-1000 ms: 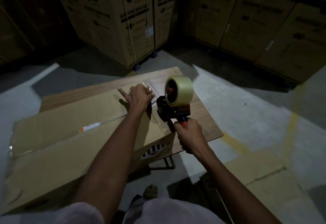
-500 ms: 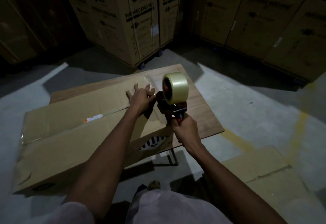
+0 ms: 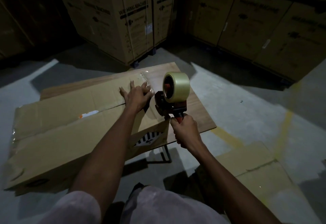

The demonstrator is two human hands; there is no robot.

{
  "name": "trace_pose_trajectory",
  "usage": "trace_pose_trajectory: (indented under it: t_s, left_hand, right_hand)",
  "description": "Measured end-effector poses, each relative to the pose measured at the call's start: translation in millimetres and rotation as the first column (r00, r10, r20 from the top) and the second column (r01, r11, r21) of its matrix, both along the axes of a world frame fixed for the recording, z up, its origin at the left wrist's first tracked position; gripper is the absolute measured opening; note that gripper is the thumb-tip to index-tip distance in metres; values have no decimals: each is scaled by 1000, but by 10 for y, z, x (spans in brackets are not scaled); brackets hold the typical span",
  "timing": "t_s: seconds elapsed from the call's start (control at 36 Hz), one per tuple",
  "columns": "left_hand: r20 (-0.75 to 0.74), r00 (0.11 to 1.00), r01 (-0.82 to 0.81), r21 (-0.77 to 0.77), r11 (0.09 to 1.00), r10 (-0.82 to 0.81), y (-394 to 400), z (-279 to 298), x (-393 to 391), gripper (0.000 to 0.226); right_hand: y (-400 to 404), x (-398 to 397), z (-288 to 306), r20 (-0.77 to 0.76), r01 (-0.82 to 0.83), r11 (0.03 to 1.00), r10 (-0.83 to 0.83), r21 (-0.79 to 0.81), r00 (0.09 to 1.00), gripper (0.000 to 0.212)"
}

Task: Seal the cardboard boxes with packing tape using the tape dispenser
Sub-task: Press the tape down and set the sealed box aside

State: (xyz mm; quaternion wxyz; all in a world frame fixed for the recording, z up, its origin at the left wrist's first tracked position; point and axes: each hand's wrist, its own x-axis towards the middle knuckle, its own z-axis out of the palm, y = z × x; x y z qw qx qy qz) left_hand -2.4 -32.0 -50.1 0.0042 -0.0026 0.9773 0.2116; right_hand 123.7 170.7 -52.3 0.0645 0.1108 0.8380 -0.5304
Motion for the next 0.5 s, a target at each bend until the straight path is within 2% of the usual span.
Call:
trace_pose_trajectory:
  t_s: [0.14,0.33,0.5]
  left_hand:
    - [-5,1000,23,-10,1000,-23,-4,14,12,46]
    - [-47,999,11,-10,1000,-11,60,51,38,37]
    - [-79,997,-20,69,997,25,189,24,167,32]
  right_hand:
    - [58,126,-4,21,20,999,-20,-30,1000,21]
    - [-26,152,43,-22,76,996,-75,38,997,21]
    - [-143,234,28,-11,138,990,-138,-41,990,21]
